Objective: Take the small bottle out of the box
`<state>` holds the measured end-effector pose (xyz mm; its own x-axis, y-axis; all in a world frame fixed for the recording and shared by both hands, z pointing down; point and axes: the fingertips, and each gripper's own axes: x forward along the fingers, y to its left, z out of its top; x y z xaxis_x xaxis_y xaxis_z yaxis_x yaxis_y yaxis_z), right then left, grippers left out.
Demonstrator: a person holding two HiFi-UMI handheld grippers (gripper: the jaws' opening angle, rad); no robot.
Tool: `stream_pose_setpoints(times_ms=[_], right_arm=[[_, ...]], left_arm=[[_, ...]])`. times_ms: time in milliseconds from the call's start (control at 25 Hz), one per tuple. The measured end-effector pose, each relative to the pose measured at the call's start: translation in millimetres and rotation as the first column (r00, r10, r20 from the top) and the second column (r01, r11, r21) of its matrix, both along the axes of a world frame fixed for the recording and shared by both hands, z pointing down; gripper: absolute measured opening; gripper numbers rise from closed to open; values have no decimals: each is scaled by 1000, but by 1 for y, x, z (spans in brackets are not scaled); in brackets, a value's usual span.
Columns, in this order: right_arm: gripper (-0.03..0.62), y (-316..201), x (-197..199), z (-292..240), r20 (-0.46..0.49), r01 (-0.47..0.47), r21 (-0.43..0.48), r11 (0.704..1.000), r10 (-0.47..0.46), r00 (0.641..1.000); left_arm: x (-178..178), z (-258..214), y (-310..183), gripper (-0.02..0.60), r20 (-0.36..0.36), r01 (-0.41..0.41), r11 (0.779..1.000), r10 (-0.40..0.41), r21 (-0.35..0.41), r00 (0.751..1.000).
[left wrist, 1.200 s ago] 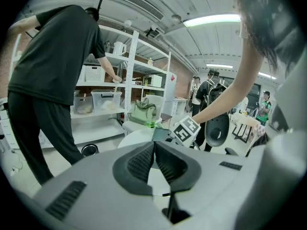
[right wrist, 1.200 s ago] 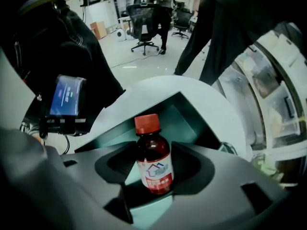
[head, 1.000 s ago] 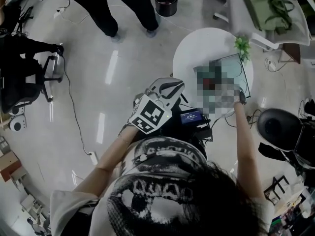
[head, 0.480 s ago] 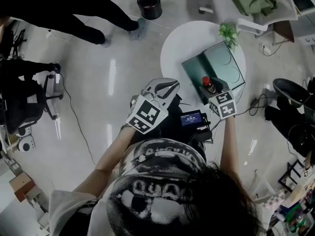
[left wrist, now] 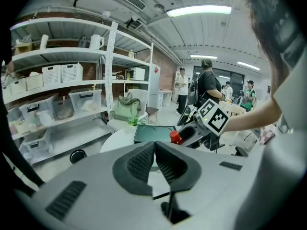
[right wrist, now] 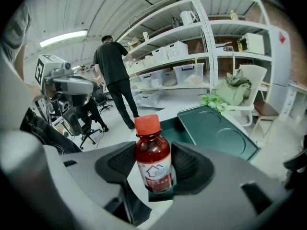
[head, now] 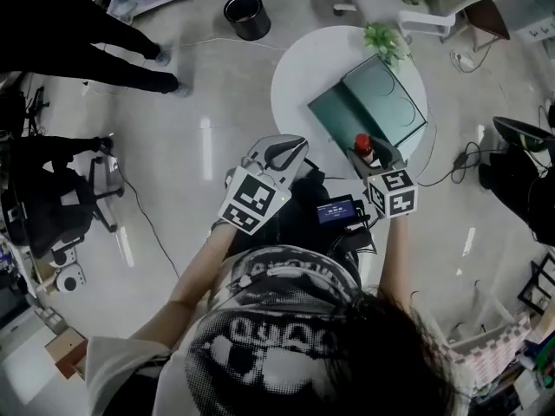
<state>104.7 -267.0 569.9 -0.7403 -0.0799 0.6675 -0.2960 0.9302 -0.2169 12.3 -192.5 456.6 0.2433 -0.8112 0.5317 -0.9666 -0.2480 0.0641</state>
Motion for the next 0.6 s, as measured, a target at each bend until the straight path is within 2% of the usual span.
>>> stream_pose_setpoints(times_ms=[320,600], right_arm=[[234,25,9,-11,50,-106,-5,994,106,993],[233,41,2,-26,88,-275,-3,961,275,957]], left_arm=[[6,8,17,17,2,-78,996,78,-40,997],[0,9,28,17,-36,-215,976,215,-22,976]])
